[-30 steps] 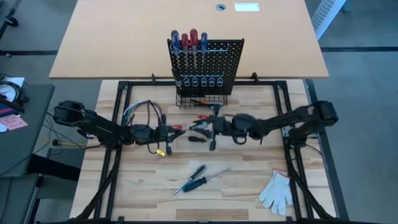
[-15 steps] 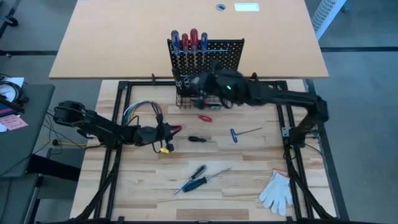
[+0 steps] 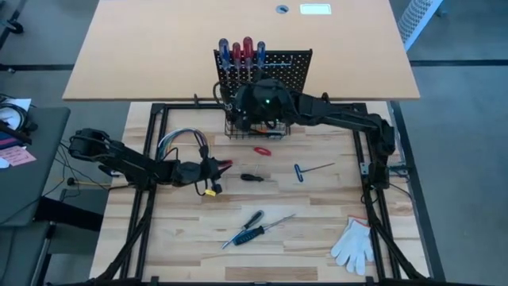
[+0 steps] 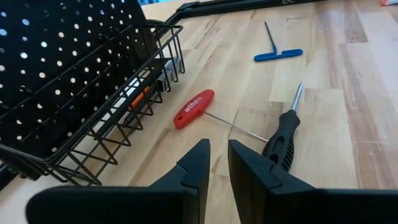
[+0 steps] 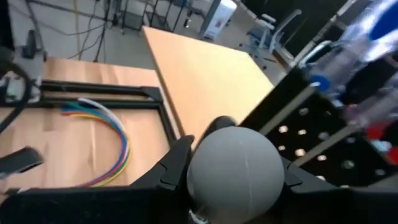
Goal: Hang tools onto peg board
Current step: Hang the top gray screwdriver on the pegboard
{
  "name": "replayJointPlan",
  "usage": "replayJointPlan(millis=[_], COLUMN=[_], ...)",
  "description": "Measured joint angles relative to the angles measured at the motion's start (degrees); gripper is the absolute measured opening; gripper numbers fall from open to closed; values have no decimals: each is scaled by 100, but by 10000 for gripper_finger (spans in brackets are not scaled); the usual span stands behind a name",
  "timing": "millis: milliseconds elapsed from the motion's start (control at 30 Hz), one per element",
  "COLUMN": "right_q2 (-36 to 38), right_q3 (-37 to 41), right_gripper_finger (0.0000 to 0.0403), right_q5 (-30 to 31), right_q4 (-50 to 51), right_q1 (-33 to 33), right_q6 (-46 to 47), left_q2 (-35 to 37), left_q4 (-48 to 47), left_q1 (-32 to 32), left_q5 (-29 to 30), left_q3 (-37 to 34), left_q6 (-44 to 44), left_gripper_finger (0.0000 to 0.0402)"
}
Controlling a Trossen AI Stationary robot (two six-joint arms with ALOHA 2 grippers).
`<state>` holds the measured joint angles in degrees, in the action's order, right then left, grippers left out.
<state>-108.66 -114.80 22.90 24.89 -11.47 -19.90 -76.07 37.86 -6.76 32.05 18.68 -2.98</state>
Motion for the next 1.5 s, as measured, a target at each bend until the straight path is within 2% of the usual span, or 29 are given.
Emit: replayJointPlan(millis=[667,867,1500], right_q2=[-303,-304,-264], right_q3=[-11,-11,-208], right_gripper_finger=[116,116,116], right_q5=[-81,-555,-671], right_q4=[149,168,526], right_q1=[-342,-482,-502], right_q6=[104,203,159], left_q2=[0,0,0], left_q4=[14,14,14], left_q1=[0,0,0], left_q5=[0,0,0], left_q3=[0,0,0], left_q6=[67,67,67], left_gripper_finger=[54,54,54])
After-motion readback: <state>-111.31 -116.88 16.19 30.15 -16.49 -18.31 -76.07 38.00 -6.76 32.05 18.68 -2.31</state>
